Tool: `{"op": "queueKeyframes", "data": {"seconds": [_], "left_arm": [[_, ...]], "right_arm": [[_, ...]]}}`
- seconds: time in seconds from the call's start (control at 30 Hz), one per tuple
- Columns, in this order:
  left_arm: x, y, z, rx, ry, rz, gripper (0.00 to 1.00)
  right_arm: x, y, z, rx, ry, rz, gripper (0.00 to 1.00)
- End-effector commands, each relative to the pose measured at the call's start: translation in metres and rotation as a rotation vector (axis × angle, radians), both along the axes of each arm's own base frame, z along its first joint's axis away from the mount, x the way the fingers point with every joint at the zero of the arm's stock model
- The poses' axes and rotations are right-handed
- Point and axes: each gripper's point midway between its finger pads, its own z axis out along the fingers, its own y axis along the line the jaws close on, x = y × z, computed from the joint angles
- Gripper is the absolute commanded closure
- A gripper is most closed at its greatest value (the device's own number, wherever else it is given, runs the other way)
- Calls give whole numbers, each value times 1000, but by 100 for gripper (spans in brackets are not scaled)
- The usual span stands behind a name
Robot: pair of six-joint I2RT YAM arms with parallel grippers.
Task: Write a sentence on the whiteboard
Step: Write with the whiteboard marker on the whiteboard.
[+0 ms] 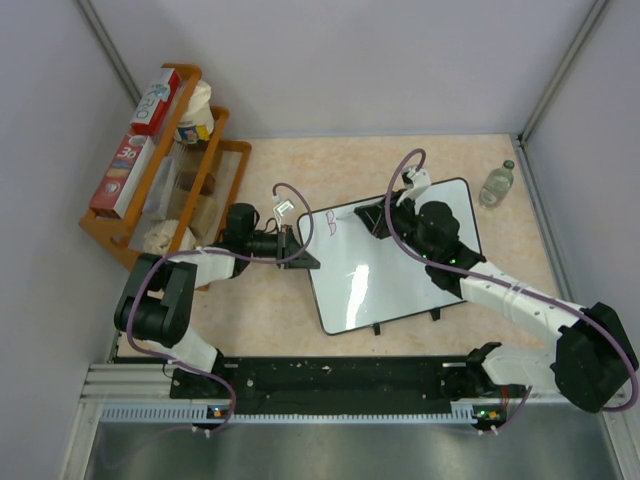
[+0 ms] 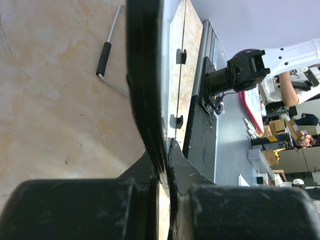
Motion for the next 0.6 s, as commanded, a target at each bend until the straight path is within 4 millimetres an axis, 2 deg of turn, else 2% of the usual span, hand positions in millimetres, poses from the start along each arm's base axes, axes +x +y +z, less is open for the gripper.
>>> {"op": "queueKeyframes", "data": {"seconds": [0.0,0.57], "left_arm": [[1,-1,-25,71,-154,-5,100],[1,0,-26,75,-152,-4,100]], "right_arm": [[-1,-7,-2,-10,-10,-12,100],[-17,-10,-13,-7,16,24,100]]}}
